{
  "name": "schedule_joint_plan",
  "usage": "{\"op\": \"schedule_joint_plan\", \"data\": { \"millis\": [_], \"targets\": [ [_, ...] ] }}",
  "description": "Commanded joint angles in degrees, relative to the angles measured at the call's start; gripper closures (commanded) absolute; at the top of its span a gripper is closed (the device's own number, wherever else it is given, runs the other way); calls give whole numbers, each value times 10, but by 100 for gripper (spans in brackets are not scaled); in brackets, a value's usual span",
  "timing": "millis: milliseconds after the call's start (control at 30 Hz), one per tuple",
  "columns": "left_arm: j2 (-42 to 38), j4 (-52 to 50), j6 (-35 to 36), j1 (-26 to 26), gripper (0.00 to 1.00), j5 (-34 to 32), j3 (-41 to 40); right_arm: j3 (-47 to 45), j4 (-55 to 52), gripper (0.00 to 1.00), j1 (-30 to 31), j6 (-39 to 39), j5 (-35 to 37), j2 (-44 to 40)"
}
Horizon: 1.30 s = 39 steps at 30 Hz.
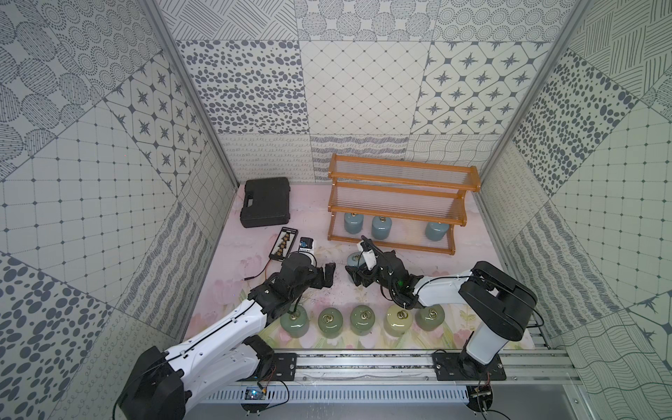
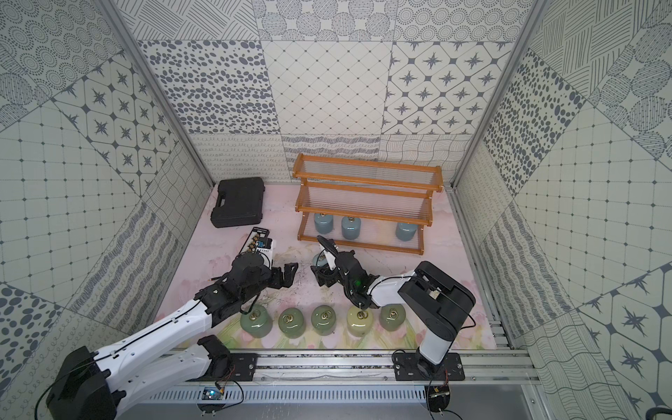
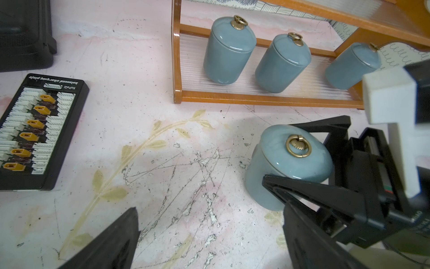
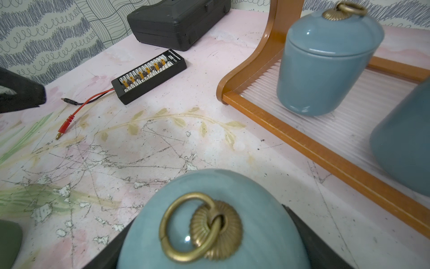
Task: Remove the tea canisters from the shelf
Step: Place the tea canister at the center of the board.
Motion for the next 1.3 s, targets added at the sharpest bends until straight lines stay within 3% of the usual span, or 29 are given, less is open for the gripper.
{"op": "schedule_joint_plan", "data": {
  "millis": [0,600,867,1100,1267],
  "targets": [
    [-3,-1,-9,2,0,-2,-2,-8,34,12,6,4,-5,-5],
    [-24,-15,-16,1,0,-9,-6,-19,8,7,7,-1,-6,-44],
    [-26,-15,-12,1,0,-14,-6,-16,-50,0,7,-10,-8,-102],
    [-23,-9,-3,1,0,-19,-3,-6,-114,0,7,-24,-21,-161],
    [-16,-1,-1,1,0,-18,-3,-6,-152,0,3,-25,9,-213]
  ]
}}
